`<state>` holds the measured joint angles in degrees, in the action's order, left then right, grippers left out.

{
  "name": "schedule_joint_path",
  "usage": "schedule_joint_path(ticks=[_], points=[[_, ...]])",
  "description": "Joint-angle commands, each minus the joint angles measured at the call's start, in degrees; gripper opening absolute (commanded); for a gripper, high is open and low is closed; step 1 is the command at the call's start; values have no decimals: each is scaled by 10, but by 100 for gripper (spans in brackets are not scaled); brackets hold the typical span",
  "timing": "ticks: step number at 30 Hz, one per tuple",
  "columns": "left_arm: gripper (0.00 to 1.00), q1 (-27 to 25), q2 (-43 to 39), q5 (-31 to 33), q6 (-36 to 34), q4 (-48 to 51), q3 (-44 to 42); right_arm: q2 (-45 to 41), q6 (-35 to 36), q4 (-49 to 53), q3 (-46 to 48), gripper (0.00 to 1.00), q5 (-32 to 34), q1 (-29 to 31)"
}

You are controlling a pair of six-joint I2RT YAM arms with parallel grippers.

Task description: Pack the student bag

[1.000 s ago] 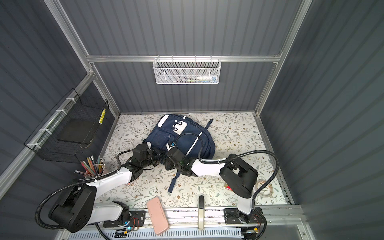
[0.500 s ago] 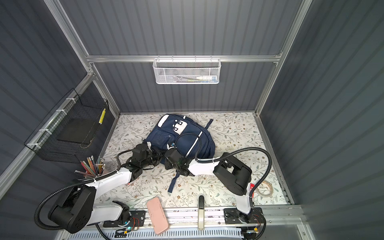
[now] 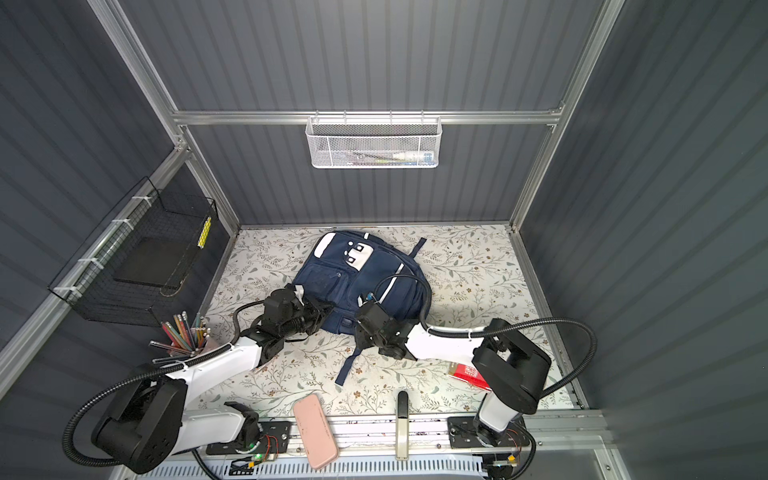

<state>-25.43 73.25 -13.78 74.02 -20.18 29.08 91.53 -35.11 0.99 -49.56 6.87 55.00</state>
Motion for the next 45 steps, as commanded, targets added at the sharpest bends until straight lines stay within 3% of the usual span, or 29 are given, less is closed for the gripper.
schedule_joint_path(ticks=[1, 7, 13, 16, 20, 24, 27, 28, 29, 35, 39, 43, 45], points=[[0, 27, -4, 25, -32, 20, -3, -33, -4, 95, 33, 0, 5, -37], [0, 46, -3, 28, -62, 50, 10, -130, 19, 116, 113, 0, -21, -106], [0, 49, 17, 19, -78, 67, 29, -166, 99, 159, 110, 0, -70, -262], [0, 50, 30, 18, -84, 62, 35, -162, 136, 175, 80, 0, -81, -261], [3, 58, 66, 23, -116, 69, 69, -159, 144, 207, 59, 0, -75, -204], [34, 88, 123, 20, -148, 62, 111, -175, 123, 191, 54, 0, -74, -129], [75, 113, 164, -25, -144, 20, 137, -150, 115, 156, 14, 0, -95, -84], [95, 116, 161, -36, -135, 12, 138, -130, 112, 149, -11, 0, -100, -69], [100, 117, 149, -40, -127, 16, 137, -106, 109, 143, -39, 0, -106, -54], [100, 89, -5, -21, -89, 133, 63, 59, 96, 86, -200, 0, -142, -3], [99, 49, -88, 6, -54, 159, 16, 146, 113, 102, -314, 0, -153, 29], [68, 16, -104, 40, -46, 177, 5, 172, 90, 84, -336, 0, -166, 37], [60, 16, -74, 31, -32, 146, -6, 162, 89, 69, -320, 0, -164, 39]])
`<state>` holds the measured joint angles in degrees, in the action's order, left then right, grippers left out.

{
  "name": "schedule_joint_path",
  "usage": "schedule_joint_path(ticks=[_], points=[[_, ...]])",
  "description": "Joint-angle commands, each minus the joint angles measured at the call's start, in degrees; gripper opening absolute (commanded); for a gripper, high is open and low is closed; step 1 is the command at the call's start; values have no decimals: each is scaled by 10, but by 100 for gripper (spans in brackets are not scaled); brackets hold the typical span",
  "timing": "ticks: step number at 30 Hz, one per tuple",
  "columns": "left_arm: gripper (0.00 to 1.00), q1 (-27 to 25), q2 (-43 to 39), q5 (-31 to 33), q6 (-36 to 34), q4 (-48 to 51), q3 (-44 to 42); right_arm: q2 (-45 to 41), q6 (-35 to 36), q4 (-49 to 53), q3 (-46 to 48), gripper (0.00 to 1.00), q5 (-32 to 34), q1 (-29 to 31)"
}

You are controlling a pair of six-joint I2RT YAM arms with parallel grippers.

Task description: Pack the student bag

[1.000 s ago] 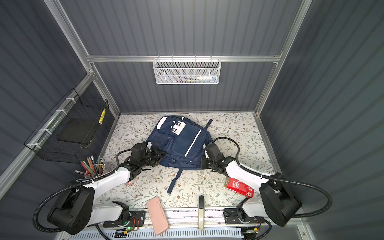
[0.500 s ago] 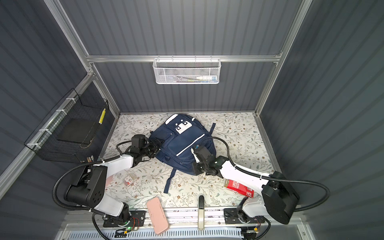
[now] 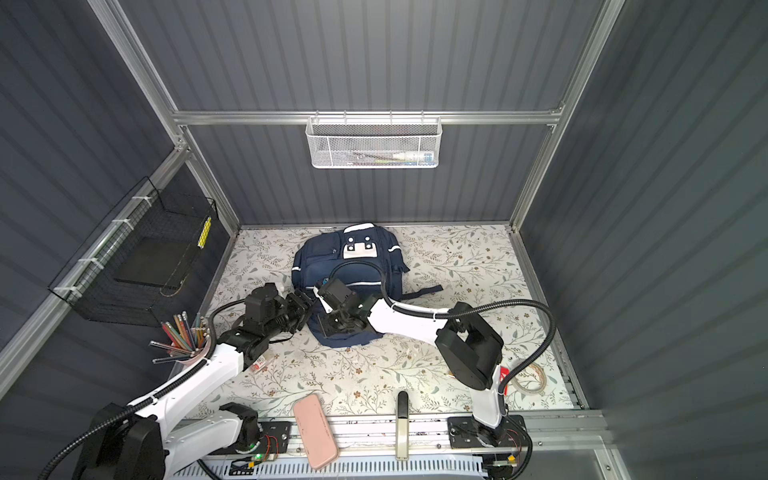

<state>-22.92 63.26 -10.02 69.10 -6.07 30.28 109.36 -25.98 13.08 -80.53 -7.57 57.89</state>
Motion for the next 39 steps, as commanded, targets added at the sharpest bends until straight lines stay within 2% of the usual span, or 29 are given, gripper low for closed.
schedule_joint_path(ticks=[1, 4, 5, 9, 13, 19, 25, 30, 34, 36, 37, 39], points=[[54, -9, 43, -9, 20, -15, -21, -24, -1, -54, 0, 0, -16, 12], [8, -9, 78, -23, 19, -56, -16, -53, 0, -42, 37, 0, 6, 11], [0, -9, 84, -26, 17, -53, -10, -66, 2, -36, 56, 0, 15, 9], [0, -9, 85, -14, 1, -30, 3, -122, 4, -21, 136, 0, 20, -18], [0, 0, 82, -19, -8, -20, 7, -183, 22, 21, 200, 0, 54, -45], [0, 18, 59, -24, -29, 11, 15, -254, 51, 36, 294, 0, 49, -152], [0, 39, 46, -40, -50, 34, 22, -238, 100, 21, 283, 0, 21, -293], [0, 45, 38, -61, -46, 32, 17, -193, 113, 22, 238, 0, 30, -358], [0, 66, 34, -56, -68, 50, 29, -210, 133, 31, 247, 0, 15, -353], [0, 79, 58, -66, -83, 48, 47, -234, 132, 44, 260, 0, 22, -325], [5, 84, 78, -74, -94, 49, 61, -249, 128, 53, 268, 0, 35, -305], [24, 94, 113, -82, -105, 44, 89, -275, 106, 58, 284, 0, 44, -269]])
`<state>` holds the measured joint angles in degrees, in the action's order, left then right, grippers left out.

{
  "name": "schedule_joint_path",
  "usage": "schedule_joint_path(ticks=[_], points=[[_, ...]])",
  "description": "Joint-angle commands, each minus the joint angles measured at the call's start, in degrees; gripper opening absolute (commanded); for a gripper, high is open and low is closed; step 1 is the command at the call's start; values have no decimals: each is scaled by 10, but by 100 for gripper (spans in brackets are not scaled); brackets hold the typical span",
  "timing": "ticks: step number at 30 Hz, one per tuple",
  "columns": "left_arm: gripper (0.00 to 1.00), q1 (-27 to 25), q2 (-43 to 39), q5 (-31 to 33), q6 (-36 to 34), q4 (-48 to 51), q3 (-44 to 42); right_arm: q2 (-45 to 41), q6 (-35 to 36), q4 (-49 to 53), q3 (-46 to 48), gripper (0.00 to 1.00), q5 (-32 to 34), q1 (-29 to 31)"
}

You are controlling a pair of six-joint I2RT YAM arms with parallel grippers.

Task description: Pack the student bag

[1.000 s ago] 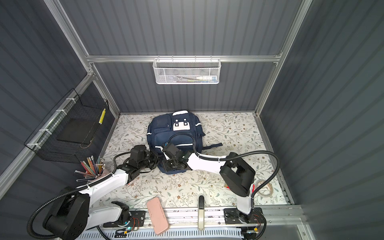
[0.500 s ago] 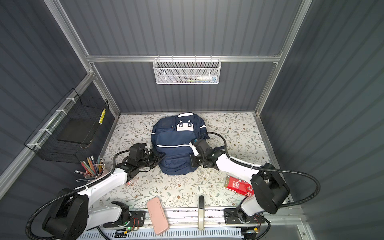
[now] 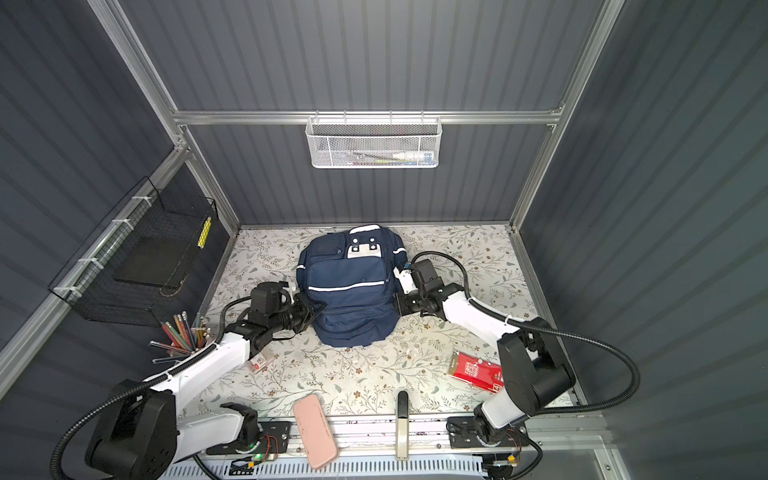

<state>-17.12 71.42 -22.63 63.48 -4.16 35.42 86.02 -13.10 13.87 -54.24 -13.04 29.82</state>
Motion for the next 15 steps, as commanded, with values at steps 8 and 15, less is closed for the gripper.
schedule_joint_path(ticks=[8, 15], points=[[100, 26, -13, 76, -7, 29, 65, -47, -151, 5, 11, 0, 119, 150], [100, -115, -73, 127, 122, 11, -17, 52, -156, -2, -81, 0, 125, 230]])
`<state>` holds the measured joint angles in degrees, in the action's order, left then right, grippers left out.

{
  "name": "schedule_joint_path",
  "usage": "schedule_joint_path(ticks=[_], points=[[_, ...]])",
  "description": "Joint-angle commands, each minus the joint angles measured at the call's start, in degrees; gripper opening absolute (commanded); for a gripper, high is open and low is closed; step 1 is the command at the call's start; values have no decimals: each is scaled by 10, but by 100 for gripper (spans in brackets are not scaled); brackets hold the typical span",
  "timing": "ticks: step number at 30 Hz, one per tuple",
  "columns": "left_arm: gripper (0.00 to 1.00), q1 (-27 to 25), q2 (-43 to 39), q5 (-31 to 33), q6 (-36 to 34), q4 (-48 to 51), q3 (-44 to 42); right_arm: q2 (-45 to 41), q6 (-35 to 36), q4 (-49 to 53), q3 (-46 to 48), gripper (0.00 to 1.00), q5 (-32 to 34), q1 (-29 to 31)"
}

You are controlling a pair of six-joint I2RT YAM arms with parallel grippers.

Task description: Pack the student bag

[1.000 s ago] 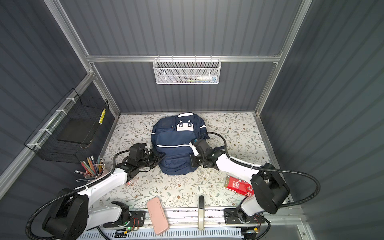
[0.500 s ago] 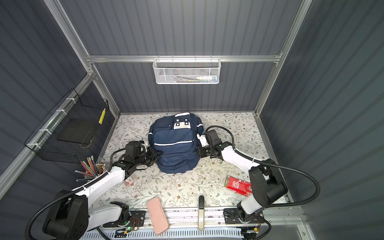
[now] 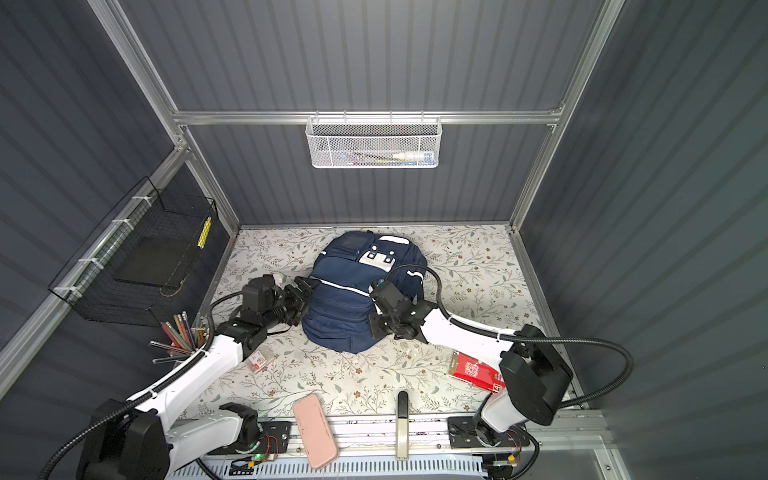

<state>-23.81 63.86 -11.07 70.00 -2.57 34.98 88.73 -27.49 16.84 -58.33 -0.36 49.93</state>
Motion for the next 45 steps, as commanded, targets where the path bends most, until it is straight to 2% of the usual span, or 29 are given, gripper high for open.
schedule_joint_path(ticks=[1, 5, 6, 8, 9, 10, 11, 15, 19, 25, 30, 33, 36, 37, 38, 39, 40, 42, 45], points=[[100, -59, 13, 13, 59, -11, -12, 35, -12, -31, -50, 0, 0, 38], [100, -76, 69, -11, 95, -109, -19, 52, -25, -51, -61, 0, -12, 56], [95, -77, 88, -13, 91, -111, -9, 52, -27, -61, -58, 0, -17, 61], [68, -77, 120, -25, 85, -129, 2, 52, -26, -62, -58, 0, -18, 64], [36, -77, 130, -26, 84, -145, 4, 50, -26, -60, -53, 0, -14, 65], [9, -77, 136, -26, 85, -150, 4, 43, -24, -55, -47, 0, -8, 62], [0, -77, 137, -28, 83, -149, 5, 36, -23, -51, -38, 0, -5, 58], [0, -76, 120, -15, 71, -119, -2, -10, -20, -37, 22, 0, -3, 4], [0, -63, 87, -15, 52, -84, -5, -49, 21, -16, 70, 0, -5, -85], [0, -41, 47, -13, 20, -33, 6, -64, 81, 17, 66, 0, -14, -193], [0, -33, 56, -25, 4, -26, 15, -55, 104, 33, 52, 0, 9, -207], [0, -5, 57, -42, -12, -12, 23, -61, 110, 37, 57, 0, 39, -215], [0, 22, 45, -53, -23, -6, 22, -56, 99, 30, 72, 0, 12, -264], [0, 26, 41, -51, -28, 1, 24, -55, 106, 34, 74, 4, 4, -273], [0, 26, 39, -50, -34, 6, 27, -59, 113, 36, 76, 16, 5, -271], [0, 26, 42, -53, -38, 6, 30, -69, 117, 32, 82, 43, -2, -267], [0, 26, 47, -64, -39, -6, 31, -87, 128, 17, 91, 56, -27, -260], [0, 26, 71, -108, -40, -30, 35, -130, 151, -14, 113, 64, -53, -240], [2, 27, 89, -121, -57, -26, 43, -205, 131, -33, 132, 70, -32, -230]])
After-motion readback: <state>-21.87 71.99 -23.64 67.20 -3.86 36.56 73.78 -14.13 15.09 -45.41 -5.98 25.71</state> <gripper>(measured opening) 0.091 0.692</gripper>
